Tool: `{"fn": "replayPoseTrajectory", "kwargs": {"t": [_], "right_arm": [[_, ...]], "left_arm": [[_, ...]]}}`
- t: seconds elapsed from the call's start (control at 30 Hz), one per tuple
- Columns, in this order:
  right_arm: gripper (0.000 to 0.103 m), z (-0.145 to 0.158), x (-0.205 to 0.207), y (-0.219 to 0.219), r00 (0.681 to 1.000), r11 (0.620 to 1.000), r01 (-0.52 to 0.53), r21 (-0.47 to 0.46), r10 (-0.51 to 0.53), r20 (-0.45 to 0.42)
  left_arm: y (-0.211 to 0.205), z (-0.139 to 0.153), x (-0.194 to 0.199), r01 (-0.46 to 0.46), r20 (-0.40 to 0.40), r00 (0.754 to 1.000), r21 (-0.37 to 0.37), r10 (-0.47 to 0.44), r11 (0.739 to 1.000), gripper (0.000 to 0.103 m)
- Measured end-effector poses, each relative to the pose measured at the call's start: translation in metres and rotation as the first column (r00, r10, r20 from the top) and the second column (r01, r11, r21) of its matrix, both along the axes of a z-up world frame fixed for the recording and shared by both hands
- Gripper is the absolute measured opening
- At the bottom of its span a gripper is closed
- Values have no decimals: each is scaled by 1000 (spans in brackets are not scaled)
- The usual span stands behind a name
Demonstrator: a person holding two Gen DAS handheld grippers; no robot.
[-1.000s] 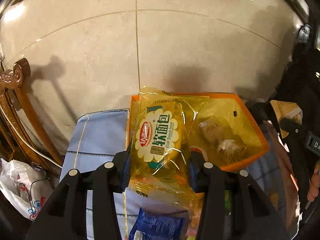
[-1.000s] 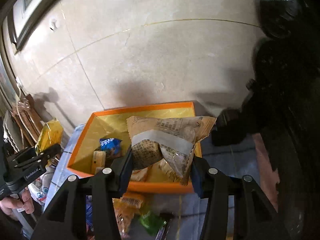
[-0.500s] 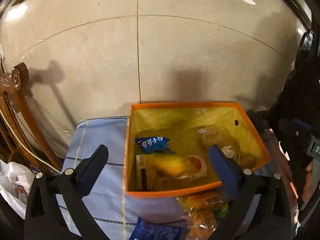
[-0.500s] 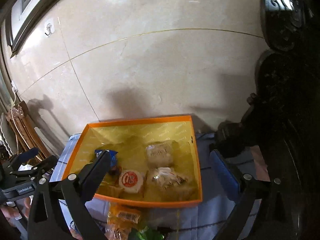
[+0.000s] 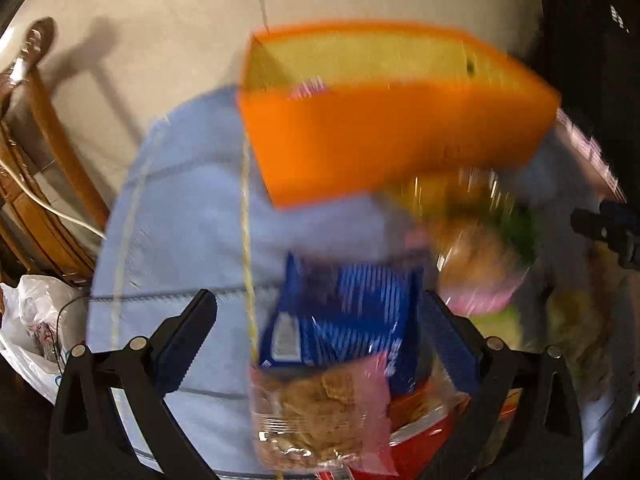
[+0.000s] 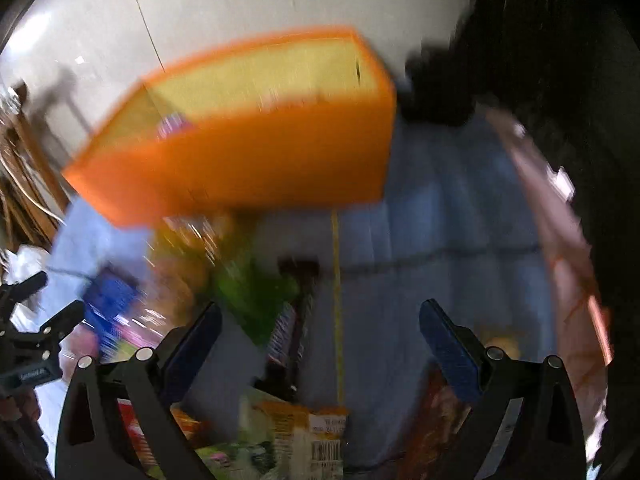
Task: Organize snacks
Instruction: 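Grasp a blue biscuit pack with the left tool while the right tool grasps the Snickers bar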
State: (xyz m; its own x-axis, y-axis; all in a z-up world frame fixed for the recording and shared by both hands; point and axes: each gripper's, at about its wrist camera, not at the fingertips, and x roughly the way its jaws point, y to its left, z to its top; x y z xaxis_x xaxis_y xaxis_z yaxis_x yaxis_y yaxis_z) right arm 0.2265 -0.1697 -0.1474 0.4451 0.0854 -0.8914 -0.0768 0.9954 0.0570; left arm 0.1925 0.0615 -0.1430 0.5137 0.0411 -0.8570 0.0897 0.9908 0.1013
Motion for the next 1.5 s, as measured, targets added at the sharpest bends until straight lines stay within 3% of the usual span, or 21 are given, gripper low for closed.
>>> {"fn": "replayPoseTrajectory", "kwargs": {"t": [0.07,0.17,0.23,0.27,0.3,0.33,0.4,0.43,0.47,0.6,0.73,0.83,0.9,1.13,1.17,1.2,1.23,1.27,1.33,1.47,1.5], "right_arm": [[99,-14,1,6,1000,1000,-11,-22,11,2],[99,-30,6,8,1000,996,-10,83,12,-20],[98,-44,8,12,998,999,10,44,-8,-60],[89,-48,7,13,998,999,12,36,-10,-65],[71,-47,4,14,999,1000,14,20,-13,-41],[59,-44,0,16,1000,1000,-1,7,1,-21],[25,-42,-5,14,999,999,4,34,-3,-33],[19,-41,-7,13,999,999,11,42,-9,-40],[18,-39,-10,11,999,998,17,53,-15,-39],[16,-23,-18,5,1000,997,23,70,-22,-15],[16,4,-24,-1,999,995,36,98,-39,30],[5,22,-22,-3,997,995,25,101,-32,72],[3,27,-23,-3,996,994,25,103,-33,84],[5,29,-32,-10,995,992,29,124,-41,92],[16,27,-34,-13,994,993,34,111,-45,95],[56,23,-37,-15,994,996,28,88,-37,99],[77,20,-39,-17,993,998,21,66,-29,110],[89,17,-41,-18,990,999,-5,36,0,139],[90,5,-39,-15,984,996,-86,-27,89,156],[86,-37,-24,-2,969,965,-226,-136,237,74],[63,-44,-22,-1,968,964,-234,-126,243,56]], "left_arm": [[-5,-29,2,29,-65,998,77,-24,997,99],[-3,-41,3,28,-90,996,2,-28,1000,99],[2,-45,3,29,-101,994,-27,-32,999,99],[5,-47,2,29,-105,994,-42,-33,999,97],[7,-49,1,32,-119,992,-69,-40,997,92],[7,-50,2,33,-136,990,-96,-46,995,85],[9,-50,3,11,-160,987,-129,-31,992,79],[7,-48,3,9,-159,987,-136,-31,991,71],[5,-46,2,18,-155,987,-143,-40,990,64],[1,-38,0,33,-139,989,-110,-49,993,54],[5,-17,2,8,-118,993,-170,-28,985,36],[-1,-9,4,23,-100,994,-148,-38,989,32],[-2,-9,7,20,-107,994,-157,-37,987,29],[7,-4,7,-19,-87,996,-279,-6,960,25],[10,-4,6,-25,-85,996,-285,1,958,25],[12,-5,5,-33,-91,996,-292,6,956,25],[14,-5,5,-39,-94,995,-300,11,953,25],[16,-6,4,-47,-98,995,-313,17,949,25],[20,-6,2,-51,-103,995,-330,17,943,25],[17,-1,0,-21,-95,995,-310,-9,951,25],[16,1,-1,-20,-91,996,-315,-9,949,25]]}}
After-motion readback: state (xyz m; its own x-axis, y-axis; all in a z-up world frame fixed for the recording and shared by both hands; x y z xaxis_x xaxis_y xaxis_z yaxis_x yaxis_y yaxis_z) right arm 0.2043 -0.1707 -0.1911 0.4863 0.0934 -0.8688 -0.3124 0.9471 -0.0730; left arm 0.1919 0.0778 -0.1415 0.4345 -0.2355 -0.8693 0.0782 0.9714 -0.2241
